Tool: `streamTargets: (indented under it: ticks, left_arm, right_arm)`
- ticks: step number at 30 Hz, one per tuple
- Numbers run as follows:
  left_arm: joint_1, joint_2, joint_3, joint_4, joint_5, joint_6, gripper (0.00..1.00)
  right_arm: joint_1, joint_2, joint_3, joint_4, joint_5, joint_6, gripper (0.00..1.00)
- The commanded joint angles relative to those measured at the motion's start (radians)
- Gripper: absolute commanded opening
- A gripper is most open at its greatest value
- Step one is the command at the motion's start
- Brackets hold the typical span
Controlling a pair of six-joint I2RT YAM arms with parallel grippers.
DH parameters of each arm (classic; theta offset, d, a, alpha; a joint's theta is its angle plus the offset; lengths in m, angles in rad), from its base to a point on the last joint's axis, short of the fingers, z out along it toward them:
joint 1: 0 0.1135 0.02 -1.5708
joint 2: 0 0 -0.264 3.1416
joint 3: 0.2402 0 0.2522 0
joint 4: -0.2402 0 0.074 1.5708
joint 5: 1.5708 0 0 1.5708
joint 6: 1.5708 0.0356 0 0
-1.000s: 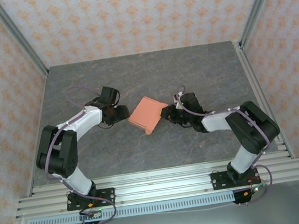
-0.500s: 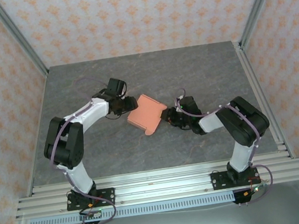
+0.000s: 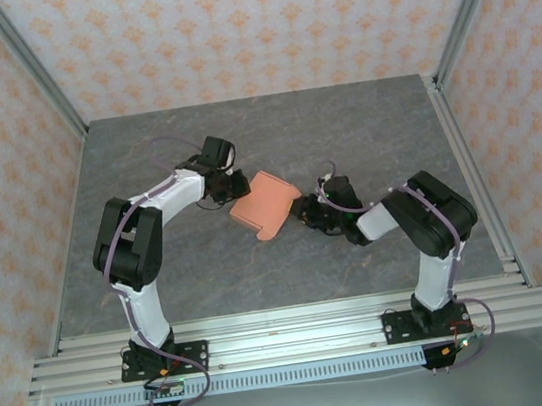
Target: Fold the paper box
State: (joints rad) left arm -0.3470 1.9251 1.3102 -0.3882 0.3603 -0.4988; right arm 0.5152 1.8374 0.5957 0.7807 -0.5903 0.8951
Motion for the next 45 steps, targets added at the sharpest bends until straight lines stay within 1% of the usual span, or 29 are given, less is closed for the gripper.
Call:
streamTargets:
  ticks: [1,9,17,20,23,24,26,29,31,34,38,40,42,44,45]
  left_arm:
    - [-0.001,0.069,-0.034,-0.075,-0.032,0.012,0.17]
    - [-0.011,0.085,-0.034,-0.075,-0.006,0.019,0.17]
    - [-0.05,0.129,-0.012,-0.073,0.004,0.017,0.15]
    - [-0.051,0.13,-0.015,-0.069,-0.002,0.013,0.15]
    - [-0.052,0.123,-0.011,-0.08,-0.016,0.018,0.15]
    - [-0.052,0.12,-0.006,-0.089,-0.028,0.023,0.15]
    - [-0.05,0.114,0.001,-0.109,-0.057,0.034,0.15]
    - [-0.042,0.107,0.013,-0.129,-0.08,0.053,0.16]
    - [-0.037,0.103,0.025,-0.148,-0.096,0.07,0.16]
    - [-0.032,0.098,0.044,-0.178,-0.115,0.108,0.18]
    - [-0.03,0.081,0.052,-0.192,-0.123,0.152,0.25]
    - [-0.027,0.07,0.06,-0.199,-0.123,0.168,0.3]
    - [-0.026,0.041,0.057,-0.189,-0.122,0.172,0.32]
    - [-0.026,0.001,0.051,-0.176,-0.121,0.171,0.41]
    - [-0.026,-0.024,0.045,-0.169,-0.12,0.169,0.52]
  right_arm:
    - [0.021,0.046,0.016,-0.042,0.061,0.021,0.21]
    - [0.065,0.096,0.105,-0.012,0.065,0.024,0.24]
    - [0.127,0.157,0.179,-0.049,0.077,0.04,0.23]
    - [0.161,0.179,0.191,-0.069,0.106,0.054,0.23]
    - [0.172,0.187,0.177,-0.079,0.14,0.066,0.23]
    - [0.172,0.183,0.167,-0.075,0.144,0.07,0.23]
    - [0.172,0.142,0.131,-0.095,0.162,0.056,0.29]
    - [0.166,0.021,0.065,-0.209,0.214,-0.021,0.35]
    - [0.15,-0.089,0.017,-0.302,0.239,-0.09,0.37]
    - [0.091,-0.258,-0.054,-0.429,0.259,-0.18,0.4]
    - [-0.028,-0.439,-0.095,-0.509,0.203,-0.332,0.42]
    - [-0.087,-0.484,-0.065,-0.565,0.156,-0.444,0.45]
    - [-0.147,-0.486,-0.017,-0.59,0.071,-0.546,0.46]
    - [-0.194,-0.459,0.052,-0.631,-0.007,-0.647,0.45]
    - [-0.208,-0.441,0.092,-0.662,-0.042,-0.703,0.45]
